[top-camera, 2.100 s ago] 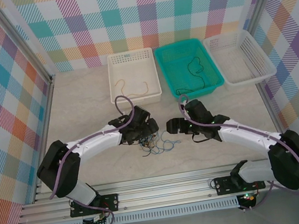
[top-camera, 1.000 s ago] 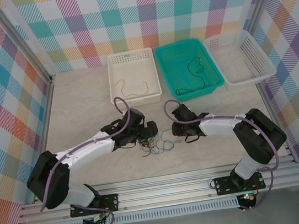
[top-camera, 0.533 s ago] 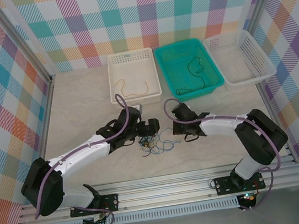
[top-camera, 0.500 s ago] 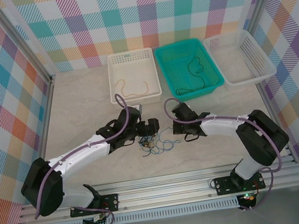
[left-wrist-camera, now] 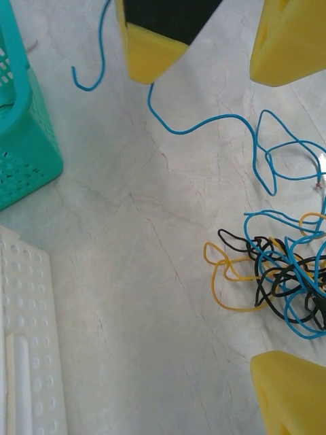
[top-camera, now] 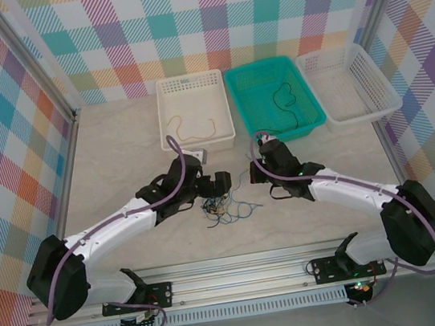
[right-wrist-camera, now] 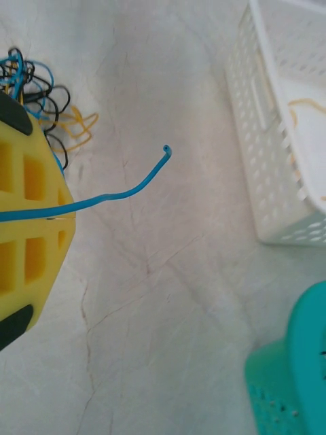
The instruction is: Untangle the cables
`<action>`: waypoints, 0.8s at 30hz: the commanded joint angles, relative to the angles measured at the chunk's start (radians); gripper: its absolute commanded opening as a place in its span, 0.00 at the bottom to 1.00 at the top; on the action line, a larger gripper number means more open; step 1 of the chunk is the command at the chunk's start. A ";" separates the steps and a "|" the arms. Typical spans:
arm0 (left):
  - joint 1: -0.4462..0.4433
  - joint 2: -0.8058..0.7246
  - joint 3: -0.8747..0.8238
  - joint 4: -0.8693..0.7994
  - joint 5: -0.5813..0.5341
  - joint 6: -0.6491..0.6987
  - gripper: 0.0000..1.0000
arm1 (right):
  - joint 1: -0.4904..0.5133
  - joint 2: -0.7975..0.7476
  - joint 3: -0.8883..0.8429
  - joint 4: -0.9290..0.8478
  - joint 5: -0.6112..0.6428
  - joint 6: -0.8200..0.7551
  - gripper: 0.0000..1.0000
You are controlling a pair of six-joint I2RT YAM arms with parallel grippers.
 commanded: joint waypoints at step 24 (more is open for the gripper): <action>0.004 0.124 0.082 0.298 0.303 0.298 1.00 | -0.081 -0.206 0.079 -0.014 -0.165 -0.070 0.00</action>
